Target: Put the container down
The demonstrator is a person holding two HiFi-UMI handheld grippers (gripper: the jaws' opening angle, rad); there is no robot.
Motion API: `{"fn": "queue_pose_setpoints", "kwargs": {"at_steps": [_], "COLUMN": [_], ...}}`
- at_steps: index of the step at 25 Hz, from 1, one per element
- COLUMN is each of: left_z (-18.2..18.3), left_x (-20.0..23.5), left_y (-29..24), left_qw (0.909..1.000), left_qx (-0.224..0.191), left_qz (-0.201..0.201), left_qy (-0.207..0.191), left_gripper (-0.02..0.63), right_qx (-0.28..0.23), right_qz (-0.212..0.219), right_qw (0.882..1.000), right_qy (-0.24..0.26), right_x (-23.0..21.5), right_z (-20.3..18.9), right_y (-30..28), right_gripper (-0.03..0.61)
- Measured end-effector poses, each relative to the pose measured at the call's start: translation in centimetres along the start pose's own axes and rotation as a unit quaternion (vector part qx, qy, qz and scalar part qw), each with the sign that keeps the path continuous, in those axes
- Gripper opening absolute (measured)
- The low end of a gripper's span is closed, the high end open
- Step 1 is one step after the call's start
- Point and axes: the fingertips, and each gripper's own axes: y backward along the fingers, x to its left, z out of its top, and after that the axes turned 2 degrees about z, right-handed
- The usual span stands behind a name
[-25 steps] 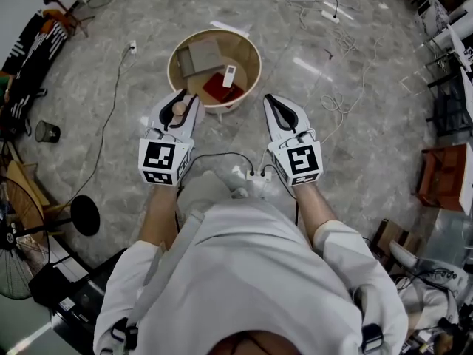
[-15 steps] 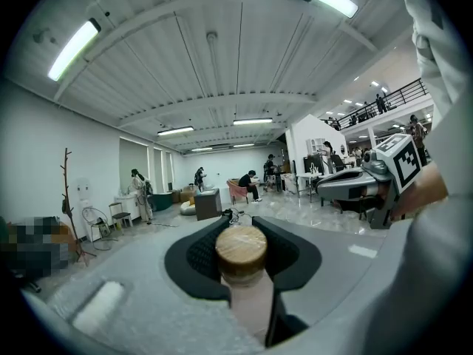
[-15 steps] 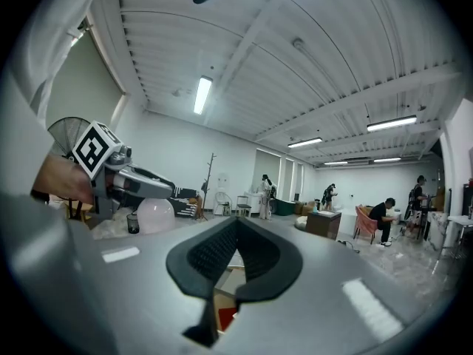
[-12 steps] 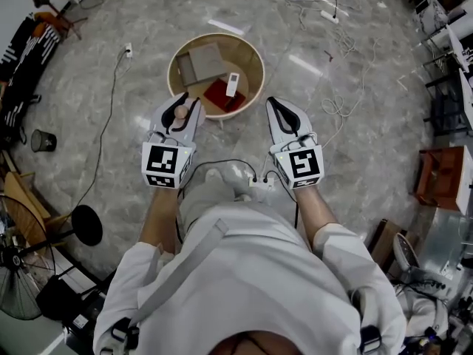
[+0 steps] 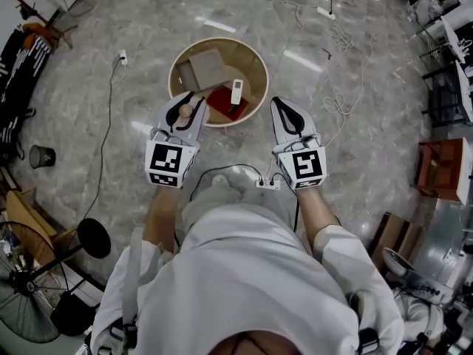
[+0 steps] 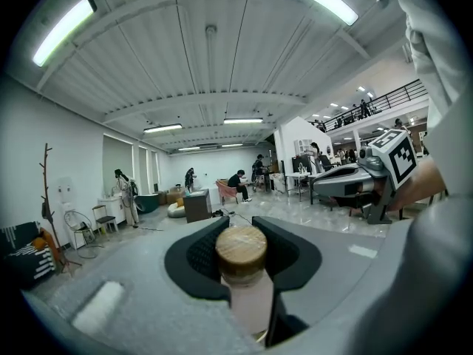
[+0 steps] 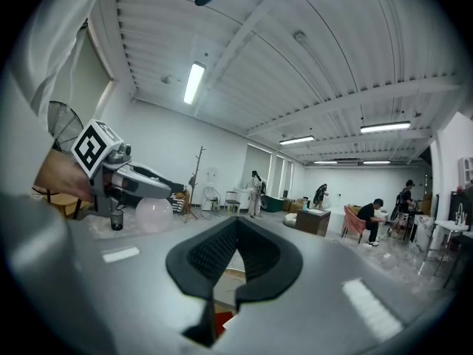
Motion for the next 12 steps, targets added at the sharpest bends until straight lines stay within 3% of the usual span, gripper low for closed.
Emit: {"fn": "queue_pose_setpoints", "kwargs": {"at_steps": [12], "left_z": [-1.0], "left_x": [2.6], "left_y": [-4.4], "left_qw": [1.0], "left_qx": [0.005], "left_qz": [-0.006], "left_qy": [-0.003], "left_gripper": [0.101], "right_qx": [0.015], "right_qz": [0.007], "right_qw": [1.0], "right_qy": [0.005], "right_x": [-1.4], "right_z": [-1.7], "right_y": [-4.4], "right_gripper": [0.005]}}
